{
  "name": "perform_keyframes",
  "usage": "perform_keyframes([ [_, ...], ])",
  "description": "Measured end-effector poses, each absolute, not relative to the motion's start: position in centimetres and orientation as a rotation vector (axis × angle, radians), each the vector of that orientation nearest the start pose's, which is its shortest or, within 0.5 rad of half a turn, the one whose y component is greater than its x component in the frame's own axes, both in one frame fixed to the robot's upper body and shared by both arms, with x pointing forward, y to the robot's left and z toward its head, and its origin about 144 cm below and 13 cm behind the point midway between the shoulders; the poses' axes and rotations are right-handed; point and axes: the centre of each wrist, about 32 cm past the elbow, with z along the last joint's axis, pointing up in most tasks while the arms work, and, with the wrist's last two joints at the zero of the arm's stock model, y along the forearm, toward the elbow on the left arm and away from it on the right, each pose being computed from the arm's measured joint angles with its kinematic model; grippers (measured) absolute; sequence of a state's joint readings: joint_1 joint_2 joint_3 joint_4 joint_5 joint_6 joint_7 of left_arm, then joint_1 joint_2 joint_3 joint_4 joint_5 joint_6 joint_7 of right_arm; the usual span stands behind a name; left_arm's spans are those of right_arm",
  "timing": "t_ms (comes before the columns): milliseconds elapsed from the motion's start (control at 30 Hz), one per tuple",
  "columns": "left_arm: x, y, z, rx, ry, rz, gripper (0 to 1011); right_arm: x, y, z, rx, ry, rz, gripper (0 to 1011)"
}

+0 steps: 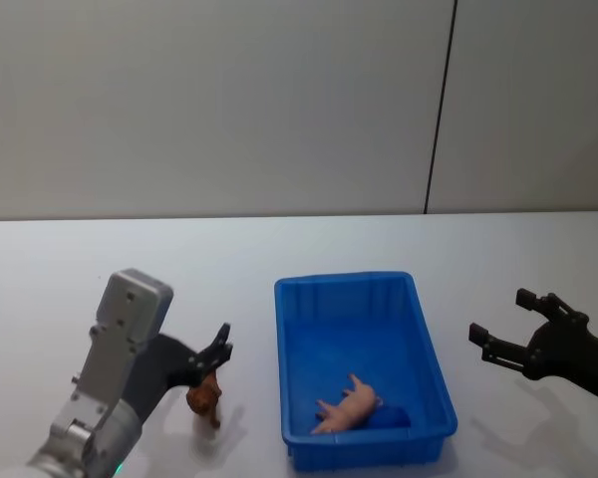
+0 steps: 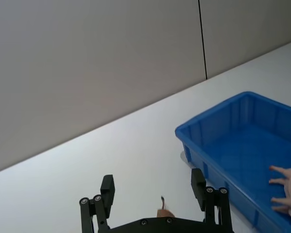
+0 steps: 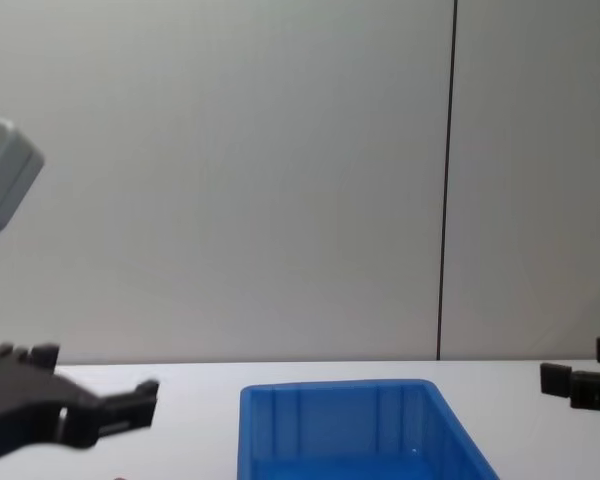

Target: Pick up the two dolls from the table and place them into the box.

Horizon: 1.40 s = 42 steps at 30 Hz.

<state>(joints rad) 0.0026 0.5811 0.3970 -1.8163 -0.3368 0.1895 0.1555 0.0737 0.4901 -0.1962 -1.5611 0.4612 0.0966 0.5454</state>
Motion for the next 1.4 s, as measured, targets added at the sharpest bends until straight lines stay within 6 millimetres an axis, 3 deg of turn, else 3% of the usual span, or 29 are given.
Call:
perform_keyframes([
  [433, 41.5, 25.5, 116.9, 0.322, 0.002, 1.235, 1000, 47.4, -31.4, 116.8, -0.099, 0.086, -0.858, 1004],
  [1167, 42.2, 25.8, 114.3, 0.348, 0.096, 1.181, 999, 47.3, -31.4, 116.8, -0.1, 0.087, -0.858, 1004],
  [1400, 42.7, 25.8, 113.8, 0.352, 0.107, 1.162, 815, 47.3, -31.4, 116.8, -0.1, 0.087, -0.858, 1004],
])
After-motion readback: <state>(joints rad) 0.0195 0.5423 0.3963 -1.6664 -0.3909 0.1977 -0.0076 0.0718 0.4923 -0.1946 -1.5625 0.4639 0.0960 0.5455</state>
